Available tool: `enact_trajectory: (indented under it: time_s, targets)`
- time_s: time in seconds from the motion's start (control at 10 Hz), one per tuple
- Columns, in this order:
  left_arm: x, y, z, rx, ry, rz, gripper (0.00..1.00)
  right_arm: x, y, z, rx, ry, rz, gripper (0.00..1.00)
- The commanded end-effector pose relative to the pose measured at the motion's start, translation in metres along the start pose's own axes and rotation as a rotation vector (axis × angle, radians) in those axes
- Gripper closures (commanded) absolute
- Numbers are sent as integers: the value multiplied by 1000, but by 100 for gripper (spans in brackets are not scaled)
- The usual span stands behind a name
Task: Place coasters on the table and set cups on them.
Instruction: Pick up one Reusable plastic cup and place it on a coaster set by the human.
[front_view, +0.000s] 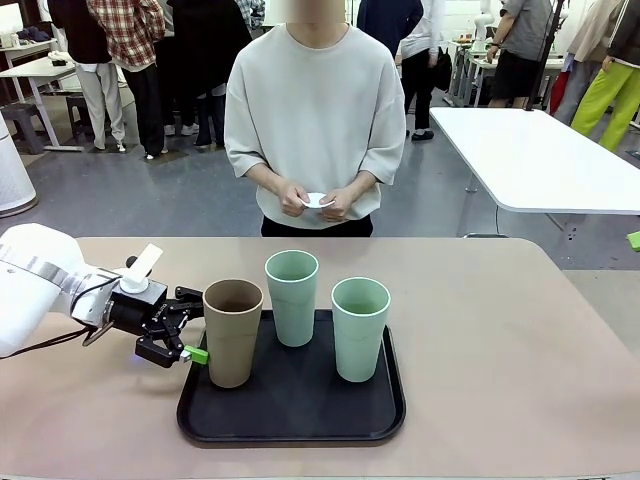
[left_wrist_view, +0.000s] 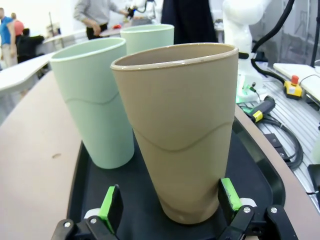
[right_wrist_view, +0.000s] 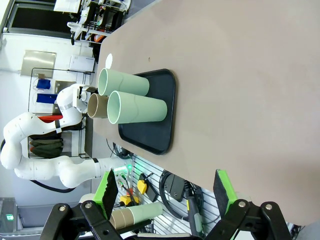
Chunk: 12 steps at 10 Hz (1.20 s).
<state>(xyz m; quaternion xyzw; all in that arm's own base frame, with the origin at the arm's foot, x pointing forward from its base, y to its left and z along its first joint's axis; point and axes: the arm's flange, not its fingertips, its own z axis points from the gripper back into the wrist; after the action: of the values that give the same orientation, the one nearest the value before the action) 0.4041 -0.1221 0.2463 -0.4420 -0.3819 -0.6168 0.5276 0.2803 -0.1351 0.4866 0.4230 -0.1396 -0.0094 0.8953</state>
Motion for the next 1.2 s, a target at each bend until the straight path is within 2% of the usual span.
enact_trajectory:
  time_s: [0.0,0.6,0.8,1.1]
  targets:
    - [-2,-6,-1,-41,2,-24,0,0,-1,0,17,0,0,0]
    - [-3,-15,-5,-70,-9,-46,0,0,-1,0,17,0,0,0]
    - [-5,-11,-14,-62,-45,-64,0,0,-1,0,17,0,0,0]
    - [-6,-11,-30,-84,-36,-57,0,0,-1,0,17,0,0,0]
